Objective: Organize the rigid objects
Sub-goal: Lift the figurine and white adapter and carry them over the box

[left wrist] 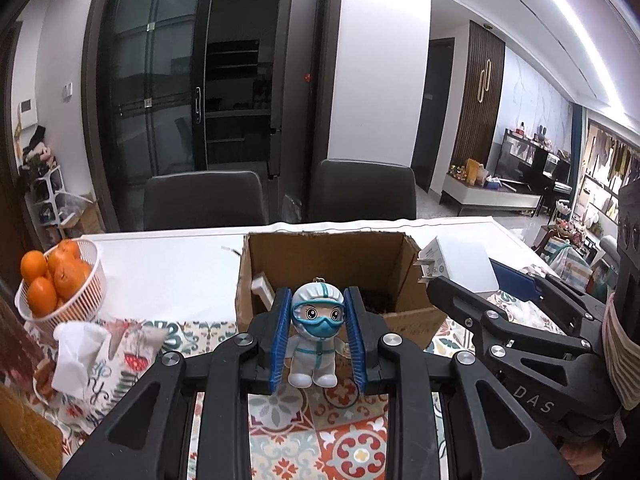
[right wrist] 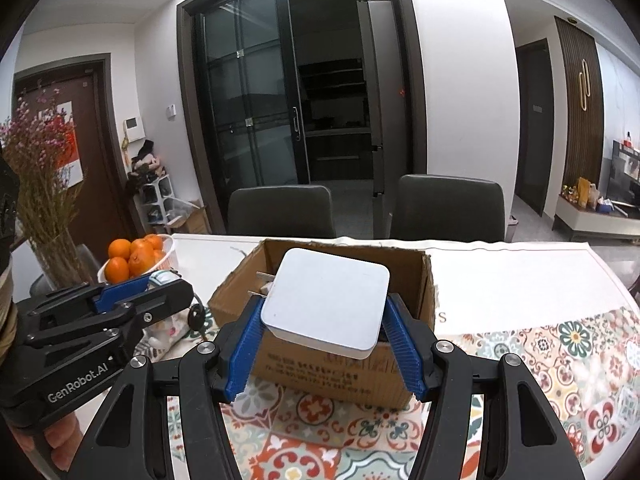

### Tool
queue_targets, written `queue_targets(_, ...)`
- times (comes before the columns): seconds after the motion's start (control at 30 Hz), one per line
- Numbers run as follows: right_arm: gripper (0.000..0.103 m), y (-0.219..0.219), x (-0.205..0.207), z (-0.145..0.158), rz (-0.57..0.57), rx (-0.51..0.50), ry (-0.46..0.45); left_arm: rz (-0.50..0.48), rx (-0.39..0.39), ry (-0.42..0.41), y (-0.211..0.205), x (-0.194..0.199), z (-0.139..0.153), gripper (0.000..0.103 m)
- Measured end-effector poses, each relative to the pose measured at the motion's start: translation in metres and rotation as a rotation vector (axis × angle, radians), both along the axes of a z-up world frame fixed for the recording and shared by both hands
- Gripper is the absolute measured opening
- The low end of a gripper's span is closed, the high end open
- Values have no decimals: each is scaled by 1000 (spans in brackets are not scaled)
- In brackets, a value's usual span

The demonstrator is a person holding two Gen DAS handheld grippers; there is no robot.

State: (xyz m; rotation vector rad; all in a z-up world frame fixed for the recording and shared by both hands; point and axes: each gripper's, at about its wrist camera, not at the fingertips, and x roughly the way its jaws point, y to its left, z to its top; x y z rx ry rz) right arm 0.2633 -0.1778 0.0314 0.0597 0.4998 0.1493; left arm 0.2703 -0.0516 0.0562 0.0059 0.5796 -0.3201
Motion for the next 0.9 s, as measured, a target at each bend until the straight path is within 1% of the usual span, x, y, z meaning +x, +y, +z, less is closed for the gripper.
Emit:
queue_targets(0.27,61,-10,24,10,-12,11,13,-17,3,9,-11,31,15,27)
queue_targets(0.43,61,-14,40,11,-22,5,32,-24,6,25,-19,50,17,27)
queue_targets(0.57,61,-19,54,6,-21,2,62,-25,17,47,-25,68,10,27)
queue_targets(0.77,61,-18,73,-4,-22,-32,101,-31,49,62,-26,82,-4,27)
queue_targets(0.9,61,-16,85,-13,-18,-53,133,-30,57,92,-27,94,-15,27)
